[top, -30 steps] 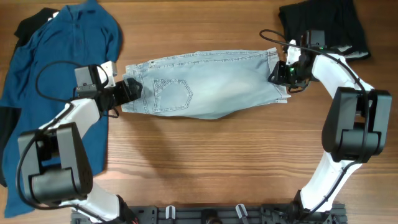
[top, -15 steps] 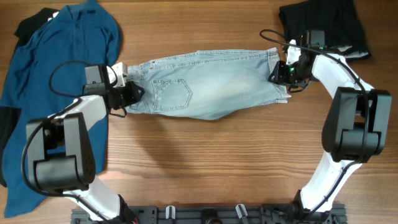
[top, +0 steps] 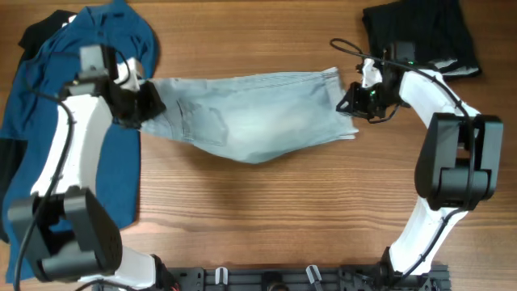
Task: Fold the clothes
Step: 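Lift the waistband side with the left gripper and fold it rightward over the shorts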
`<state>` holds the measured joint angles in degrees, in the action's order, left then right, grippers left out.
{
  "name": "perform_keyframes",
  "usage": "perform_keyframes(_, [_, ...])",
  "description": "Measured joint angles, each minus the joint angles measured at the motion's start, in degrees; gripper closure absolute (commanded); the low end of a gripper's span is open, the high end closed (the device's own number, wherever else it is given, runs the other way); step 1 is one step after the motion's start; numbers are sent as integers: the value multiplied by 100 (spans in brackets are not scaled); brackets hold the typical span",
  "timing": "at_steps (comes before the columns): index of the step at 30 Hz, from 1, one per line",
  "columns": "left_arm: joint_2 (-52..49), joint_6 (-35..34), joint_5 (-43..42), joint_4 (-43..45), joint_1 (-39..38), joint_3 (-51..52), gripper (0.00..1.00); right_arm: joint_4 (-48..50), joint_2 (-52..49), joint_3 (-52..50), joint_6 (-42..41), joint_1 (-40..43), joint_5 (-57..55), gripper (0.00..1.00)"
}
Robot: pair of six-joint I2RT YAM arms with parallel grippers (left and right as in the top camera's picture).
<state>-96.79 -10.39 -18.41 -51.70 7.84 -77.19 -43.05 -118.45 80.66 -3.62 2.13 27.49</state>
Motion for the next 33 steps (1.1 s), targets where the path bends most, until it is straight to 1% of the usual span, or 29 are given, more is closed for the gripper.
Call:
perform_keyframes(2, [26, 55, 85, -271, -7, -323, 96, -11, 164, -2, 11, -179, 61, 75])
perform_keyframes(4, [37, 131, 173, -752, -63, -872, 96, 20, 278, -2, 9, -391, 92, 82])
perform_keyframes(5, [46, 155, 177, -817, -85, -973, 96, 48, 291, -2, 7, -481, 101, 85])
perform_keyframes(6, [46, 201, 208, -918, -133, -1117, 96, 111, 295, -2, -7, -592, 96, 92])
perform_keyframes(7, [46, 240, 232, -990, -188, -1246, 96, 197, 295, -2, -22, -761, 76, 96])
perform_keyframes(12, [46, 306, 529, -1519, -393, -1873, 96, 544, 295, -2, -236, -1263, -94, 96])
perform_keyframes(19, [48, 372, 1043, -2081, -393, -2789, 96, 678, 295, -2, -341, -1281, -164, 96])
perform_keyframes(25, [37, 372, 1176, -2184, -518, -2828, 96, 857, 264, -2, -409, -1388, -184, 96])
perform_keyframes(31, [31, 348, 1200, -2039, -901, -2828, 96, 1255, -348, -2, -667, -1499, -131, 96])
perform_keyframes(33, [31, 284, 1200, -2017, -984, -2828, 96, 1296, -354, -2, -732, -1473, -116, 96])
